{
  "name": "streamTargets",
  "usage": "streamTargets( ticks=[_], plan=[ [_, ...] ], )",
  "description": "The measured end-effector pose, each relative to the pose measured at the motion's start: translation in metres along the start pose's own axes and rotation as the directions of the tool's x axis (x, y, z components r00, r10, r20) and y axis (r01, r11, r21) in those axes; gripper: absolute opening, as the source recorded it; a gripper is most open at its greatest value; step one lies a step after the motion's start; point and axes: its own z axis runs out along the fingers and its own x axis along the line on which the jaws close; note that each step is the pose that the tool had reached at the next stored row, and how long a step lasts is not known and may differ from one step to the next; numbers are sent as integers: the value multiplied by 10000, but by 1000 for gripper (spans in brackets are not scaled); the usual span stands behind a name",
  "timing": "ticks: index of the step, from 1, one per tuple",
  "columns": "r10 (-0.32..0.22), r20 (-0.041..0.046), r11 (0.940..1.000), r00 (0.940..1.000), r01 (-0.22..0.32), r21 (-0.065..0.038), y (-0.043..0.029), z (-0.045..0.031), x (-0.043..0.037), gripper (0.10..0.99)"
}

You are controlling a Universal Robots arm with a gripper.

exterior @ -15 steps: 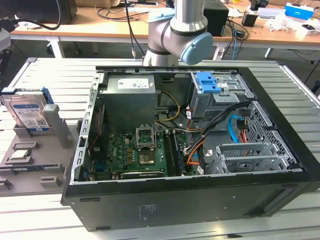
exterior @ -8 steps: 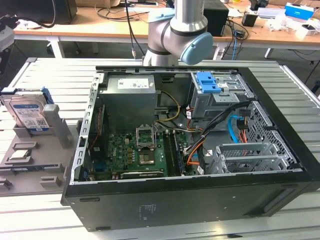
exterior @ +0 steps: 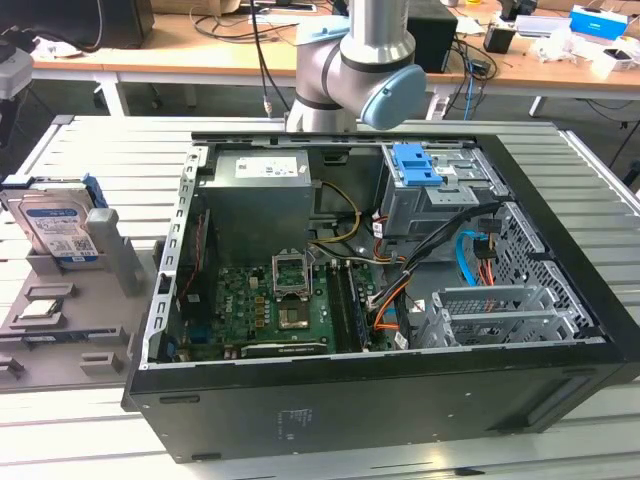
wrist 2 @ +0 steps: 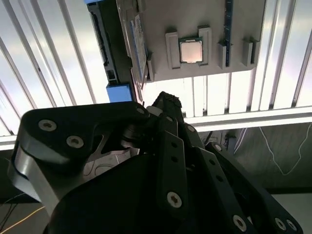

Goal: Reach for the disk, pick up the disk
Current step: 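Pick up the disk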

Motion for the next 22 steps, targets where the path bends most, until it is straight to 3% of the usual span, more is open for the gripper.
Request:
streamTargets(
  ticks=[8, 11, 18, 22],
  plan=[
    [-1148, -45, 9934, 9934, 1148, -2, 0, 0, 0, 106],
    [-1727, -66, 9850, 9849, 1727, -5, 0, 0, 0, 106],
    [-2533, -97, 9674, 9673, 2534, -11, 0, 0, 0, 106],
    [-3010, -115, 9536, 9535, 3010, -16, 0, 0, 0, 106]
  ],
)
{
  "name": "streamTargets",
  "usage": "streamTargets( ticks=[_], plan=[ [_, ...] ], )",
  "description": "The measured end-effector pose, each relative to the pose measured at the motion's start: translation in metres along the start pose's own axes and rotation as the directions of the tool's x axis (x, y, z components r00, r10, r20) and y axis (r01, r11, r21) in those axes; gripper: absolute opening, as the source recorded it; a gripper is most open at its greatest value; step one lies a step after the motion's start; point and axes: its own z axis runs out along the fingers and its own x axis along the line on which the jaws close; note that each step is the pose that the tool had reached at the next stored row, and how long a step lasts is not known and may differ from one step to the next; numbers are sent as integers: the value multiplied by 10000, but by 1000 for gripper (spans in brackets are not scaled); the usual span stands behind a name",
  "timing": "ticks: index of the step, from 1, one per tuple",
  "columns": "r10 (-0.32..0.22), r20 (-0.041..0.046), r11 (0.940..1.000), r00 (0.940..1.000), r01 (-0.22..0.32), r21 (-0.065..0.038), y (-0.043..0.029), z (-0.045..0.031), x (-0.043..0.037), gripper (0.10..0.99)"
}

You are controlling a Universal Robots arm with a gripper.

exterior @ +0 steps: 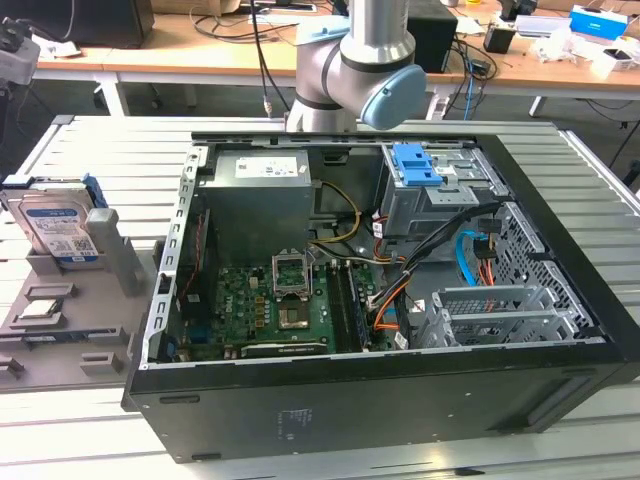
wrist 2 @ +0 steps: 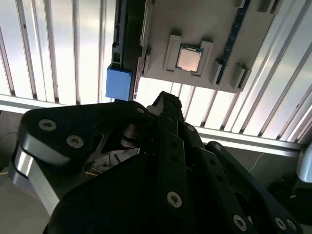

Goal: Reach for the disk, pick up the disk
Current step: 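Pick up the disk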

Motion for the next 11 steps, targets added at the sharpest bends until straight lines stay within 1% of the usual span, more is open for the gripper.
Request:
streamTargets(
  ticks=[2, 4, 7, 11],
  plan=[
    [-162, -6, 9999, 9999, 162, -1, 0, 0, 0, 106],
    [-461, -18, 9989, 9989, 461, -1, 0, 0, 0, 106],
    [-703, -27, 9975, 9975, 703, -1, 0, 0, 0, 106],
    [-1172, -44, 9931, 9931, 1172, -2, 0, 0, 0, 106]
  ],
)
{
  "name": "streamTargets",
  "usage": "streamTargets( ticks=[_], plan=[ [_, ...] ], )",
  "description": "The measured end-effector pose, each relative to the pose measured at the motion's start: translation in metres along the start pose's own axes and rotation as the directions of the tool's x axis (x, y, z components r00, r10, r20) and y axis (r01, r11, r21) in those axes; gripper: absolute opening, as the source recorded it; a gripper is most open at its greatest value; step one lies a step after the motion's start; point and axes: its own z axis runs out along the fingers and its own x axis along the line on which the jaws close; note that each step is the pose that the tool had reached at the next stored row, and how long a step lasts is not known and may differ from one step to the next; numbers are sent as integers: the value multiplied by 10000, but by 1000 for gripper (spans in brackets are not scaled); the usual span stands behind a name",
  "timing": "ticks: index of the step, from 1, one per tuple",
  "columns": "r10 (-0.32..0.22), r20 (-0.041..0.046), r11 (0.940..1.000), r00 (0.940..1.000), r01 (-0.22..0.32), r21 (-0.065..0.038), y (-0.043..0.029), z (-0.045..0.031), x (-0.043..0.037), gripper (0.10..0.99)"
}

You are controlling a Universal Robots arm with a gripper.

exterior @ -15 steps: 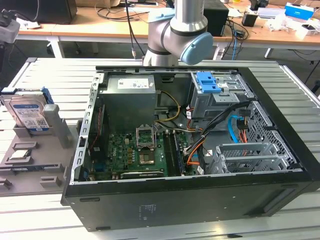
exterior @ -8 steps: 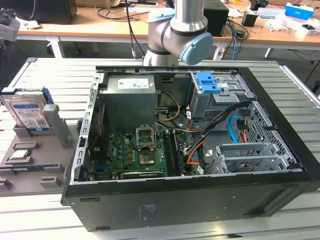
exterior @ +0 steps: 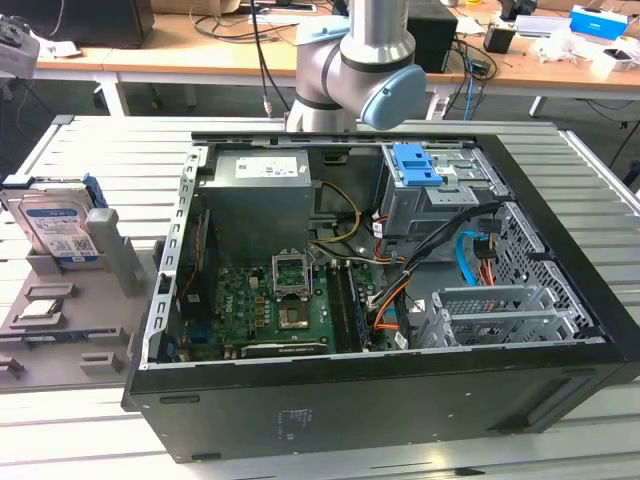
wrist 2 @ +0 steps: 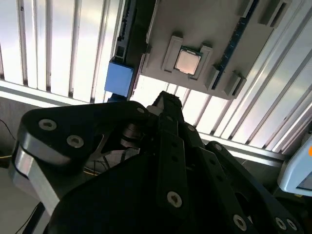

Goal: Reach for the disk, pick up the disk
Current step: 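Pick up the disk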

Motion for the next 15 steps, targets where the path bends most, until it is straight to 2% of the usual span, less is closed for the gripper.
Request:
streamTargets(
  ticks=[4, 8, 15],
  plan=[
    [-480, -19, 9988, 9988, 480, 0, 0, 0, 0, 106],
    [-1135, -44, 9935, 9935, 1135, -2, 0, 0, 0, 106],
    [-1256, -49, 9921, 9921, 1256, -2, 0, 0, 0, 106]
  ],
)
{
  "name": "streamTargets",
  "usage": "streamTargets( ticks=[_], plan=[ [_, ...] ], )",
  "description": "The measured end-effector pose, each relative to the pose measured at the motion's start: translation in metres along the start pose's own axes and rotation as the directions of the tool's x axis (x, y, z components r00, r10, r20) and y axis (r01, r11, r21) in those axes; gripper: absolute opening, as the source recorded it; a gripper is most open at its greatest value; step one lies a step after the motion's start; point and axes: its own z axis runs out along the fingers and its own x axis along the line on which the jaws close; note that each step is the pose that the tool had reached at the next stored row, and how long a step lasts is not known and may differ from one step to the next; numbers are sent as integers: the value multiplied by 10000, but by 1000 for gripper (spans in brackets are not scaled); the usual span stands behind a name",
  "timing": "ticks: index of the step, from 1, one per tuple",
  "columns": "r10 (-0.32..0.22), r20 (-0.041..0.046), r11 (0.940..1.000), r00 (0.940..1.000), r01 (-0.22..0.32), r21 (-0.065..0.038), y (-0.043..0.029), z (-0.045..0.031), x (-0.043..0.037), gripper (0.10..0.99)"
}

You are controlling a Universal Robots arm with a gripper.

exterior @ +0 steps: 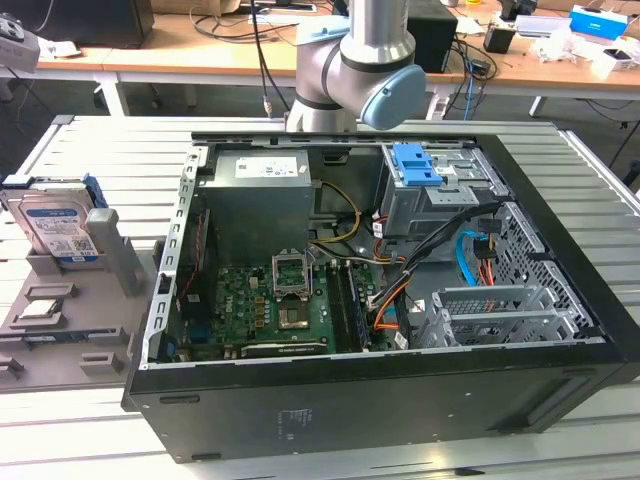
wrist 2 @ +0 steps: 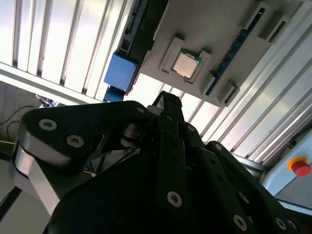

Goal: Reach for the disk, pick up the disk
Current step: 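Pick up the disk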

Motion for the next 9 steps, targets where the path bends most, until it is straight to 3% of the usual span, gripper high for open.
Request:
streamTargets(
  ticks=[1, 2, 4, 5, 9],
  plan=[
    [0, 0, 10000, 10000, 0, 0, 0, 0, 0, 114],
    [-1, 0, 10000, 10000, 1, 0, 0, 0, 0, 298],
    [-3, 0, 10000, 10000, 3, 0, 0, 0, 0, 420],
    [-4, 0, 10000, 10000, 4, 0, 0, 0, 0, 545],
    [-7, 0, 10000, 10000, 7, 0, 4, 0, -57, 545]
  ],
)
